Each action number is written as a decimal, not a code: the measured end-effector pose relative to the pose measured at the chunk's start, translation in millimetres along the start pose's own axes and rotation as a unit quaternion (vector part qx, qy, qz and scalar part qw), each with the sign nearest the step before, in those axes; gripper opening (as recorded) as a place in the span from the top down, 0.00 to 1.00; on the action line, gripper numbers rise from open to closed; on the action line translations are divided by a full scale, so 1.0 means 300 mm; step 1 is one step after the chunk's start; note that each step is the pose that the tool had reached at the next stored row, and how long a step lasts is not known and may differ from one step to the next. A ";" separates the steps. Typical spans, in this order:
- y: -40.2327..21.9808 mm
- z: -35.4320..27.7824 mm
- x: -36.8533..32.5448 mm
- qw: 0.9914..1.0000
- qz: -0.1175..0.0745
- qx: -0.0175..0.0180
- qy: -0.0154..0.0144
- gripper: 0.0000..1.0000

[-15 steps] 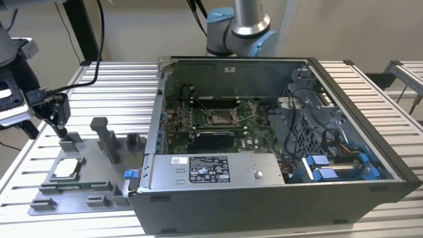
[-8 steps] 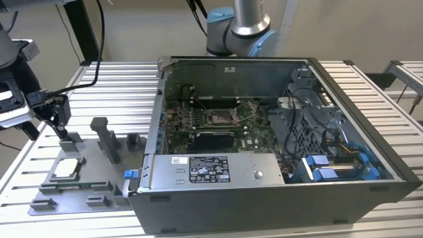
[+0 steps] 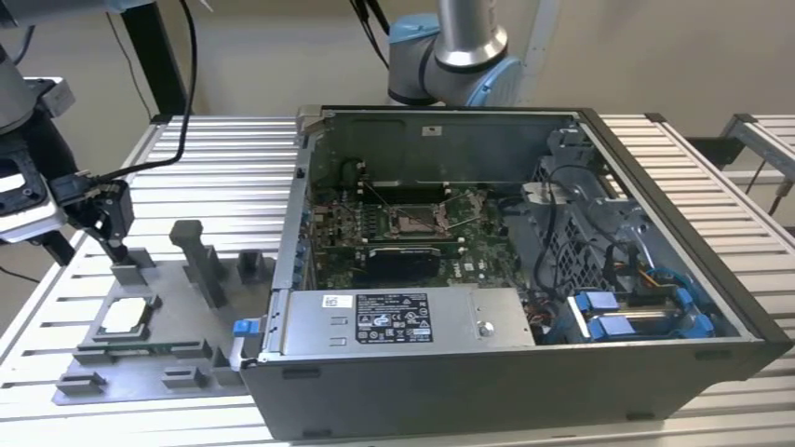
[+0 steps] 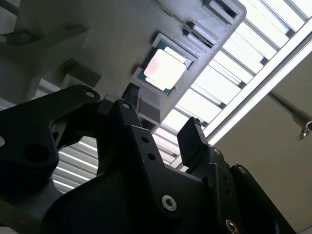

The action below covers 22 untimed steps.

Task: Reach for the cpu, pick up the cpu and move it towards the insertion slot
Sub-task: 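Pick up the cpu and move it towards the insertion slot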

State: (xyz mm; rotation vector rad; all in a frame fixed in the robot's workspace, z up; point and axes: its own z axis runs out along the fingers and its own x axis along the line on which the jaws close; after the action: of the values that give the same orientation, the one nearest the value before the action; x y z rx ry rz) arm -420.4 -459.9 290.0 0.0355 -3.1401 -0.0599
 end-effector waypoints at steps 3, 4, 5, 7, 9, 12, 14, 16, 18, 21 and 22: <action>0.000 0.001 0.000 1.000 0.000 0.000 0.000 0.00; 0.000 0.002 0.000 1.000 0.000 0.000 0.000 0.00; 0.000 0.002 0.000 1.000 0.000 0.000 0.000 0.00; 0.000 0.004 0.000 1.000 0.000 0.000 0.000 0.00; 0.000 0.006 0.000 1.000 0.000 0.000 0.000 0.00; 0.000 0.007 0.000 1.000 0.000 0.000 0.000 0.00; 0.000 0.008 0.000 1.000 0.000 0.000 0.000 0.00; 0.000 0.009 0.000 1.000 0.000 0.000 0.000 0.00; 0.000 0.012 0.000 1.000 0.000 0.000 0.000 0.00; -0.001 0.017 0.000 1.000 0.000 0.000 0.000 0.00; -0.001 0.020 0.000 1.000 0.000 0.000 0.000 0.00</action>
State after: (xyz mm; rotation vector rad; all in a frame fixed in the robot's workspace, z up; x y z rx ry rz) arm -420.4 -459.9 284.0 0.0344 -3.1404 -0.0602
